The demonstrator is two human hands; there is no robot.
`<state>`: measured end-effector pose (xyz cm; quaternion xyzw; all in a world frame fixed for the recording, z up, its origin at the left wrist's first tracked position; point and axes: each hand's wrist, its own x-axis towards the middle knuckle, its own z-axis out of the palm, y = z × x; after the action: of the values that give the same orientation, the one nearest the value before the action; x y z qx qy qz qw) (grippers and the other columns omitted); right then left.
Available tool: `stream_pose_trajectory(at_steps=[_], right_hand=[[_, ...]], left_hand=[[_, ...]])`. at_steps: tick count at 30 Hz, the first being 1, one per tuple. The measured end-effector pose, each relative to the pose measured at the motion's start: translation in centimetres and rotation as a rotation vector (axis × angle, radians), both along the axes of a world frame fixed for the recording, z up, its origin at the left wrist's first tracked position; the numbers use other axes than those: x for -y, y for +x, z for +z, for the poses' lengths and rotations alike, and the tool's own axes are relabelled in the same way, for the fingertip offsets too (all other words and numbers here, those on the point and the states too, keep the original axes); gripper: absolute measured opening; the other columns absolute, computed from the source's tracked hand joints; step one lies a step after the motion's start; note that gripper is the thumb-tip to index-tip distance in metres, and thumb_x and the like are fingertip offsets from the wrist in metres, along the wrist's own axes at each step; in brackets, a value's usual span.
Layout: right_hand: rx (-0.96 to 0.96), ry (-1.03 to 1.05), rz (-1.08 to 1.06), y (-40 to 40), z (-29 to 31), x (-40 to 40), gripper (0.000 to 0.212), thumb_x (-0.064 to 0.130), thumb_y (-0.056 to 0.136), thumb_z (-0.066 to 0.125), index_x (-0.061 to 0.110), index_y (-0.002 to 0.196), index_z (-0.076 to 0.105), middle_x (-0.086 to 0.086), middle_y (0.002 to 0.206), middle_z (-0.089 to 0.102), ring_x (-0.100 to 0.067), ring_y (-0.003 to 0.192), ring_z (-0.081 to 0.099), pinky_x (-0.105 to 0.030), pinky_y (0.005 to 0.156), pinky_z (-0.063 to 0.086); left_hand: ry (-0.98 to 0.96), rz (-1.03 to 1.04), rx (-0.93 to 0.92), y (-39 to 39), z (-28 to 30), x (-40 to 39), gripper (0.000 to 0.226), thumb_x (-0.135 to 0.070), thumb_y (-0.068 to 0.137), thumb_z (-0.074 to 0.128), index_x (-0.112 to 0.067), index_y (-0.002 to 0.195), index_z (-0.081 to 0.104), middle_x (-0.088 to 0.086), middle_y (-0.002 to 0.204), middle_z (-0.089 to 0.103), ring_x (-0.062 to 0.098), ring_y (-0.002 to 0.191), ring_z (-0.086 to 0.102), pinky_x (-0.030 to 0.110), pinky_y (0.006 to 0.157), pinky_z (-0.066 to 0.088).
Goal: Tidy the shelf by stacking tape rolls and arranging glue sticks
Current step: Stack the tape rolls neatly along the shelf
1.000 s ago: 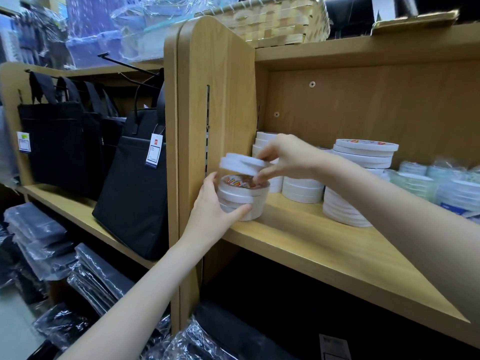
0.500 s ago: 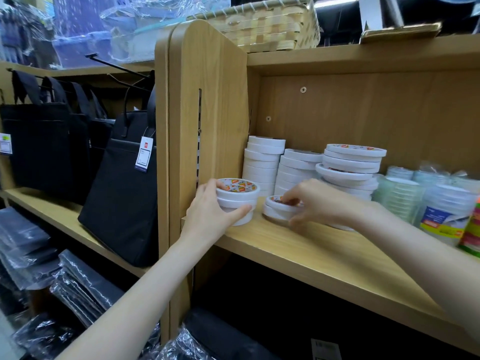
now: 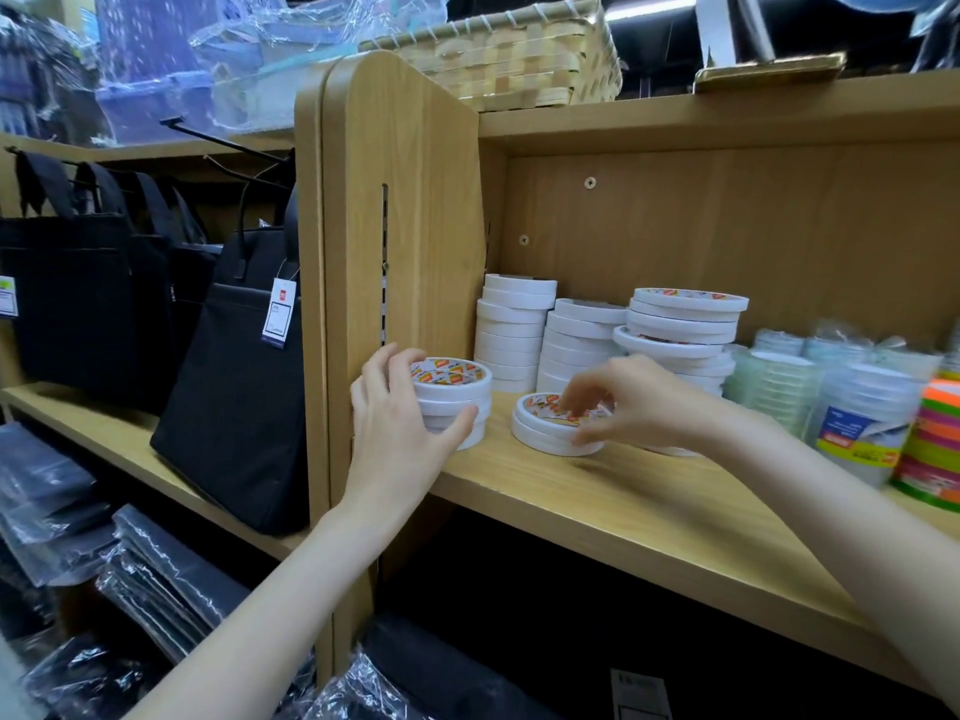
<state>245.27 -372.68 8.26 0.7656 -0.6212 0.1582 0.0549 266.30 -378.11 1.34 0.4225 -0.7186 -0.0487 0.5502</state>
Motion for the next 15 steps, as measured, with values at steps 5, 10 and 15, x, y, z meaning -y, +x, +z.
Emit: stream_pose_trajectory(at_steps=[5, 10, 15], right_hand=[[0.175, -0.489, 0.007, -2.4, 3.1, -4.6, 0.007, 0.009, 0.078, 0.071, 0.015, 0.080, 0.070, 0.000, 0.079, 0.065, 0.001, 0.067, 0.054, -0.008, 0.064, 0.037], [-0.111, -0.243, -0.256, -6.5, 6.7, -4.2, 0.040, 0.023, 0.080, 0.070, 0.018, 0.118, 0.058, 0.000, 0.117, 0.057, -0.026, 0.113, 0.043, -0.037, 0.096, 0.035], [-0.103, 0.061, -0.230, -6.9, 8.9, -2.9, 0.019, 0.027, 0.076, 0.073, 0.013, 0.086, 0.064, -0.003, 0.079, 0.061, -0.020, 0.072, 0.053, -0.029, 0.064, 0.043]], left_hand=[[-0.152, -0.013, -0.006, -1.8, 1.4, -0.5, 0.037, -0.010, 0.080, 0.063, -0.008, 0.115, 0.051, 0.009, 0.127, 0.043, 0.022, 0.119, 0.036, 0.023, 0.093, 0.026], [-0.216, -0.145, 0.109, -4.3, 1.5, -0.9, 0.026, -0.004, 0.079, 0.054, -0.010, 0.104, 0.058, 0.004, 0.108, 0.055, 0.018, 0.101, 0.050, 0.024, 0.087, 0.032], [-0.281, -0.141, 0.417, -5.6, 0.2, -1.0, 0.011, -0.024, 0.075, 0.059, -0.024, 0.079, 0.069, -0.009, 0.082, 0.067, 0.019, 0.081, 0.062, 0.029, 0.087, 0.022]])
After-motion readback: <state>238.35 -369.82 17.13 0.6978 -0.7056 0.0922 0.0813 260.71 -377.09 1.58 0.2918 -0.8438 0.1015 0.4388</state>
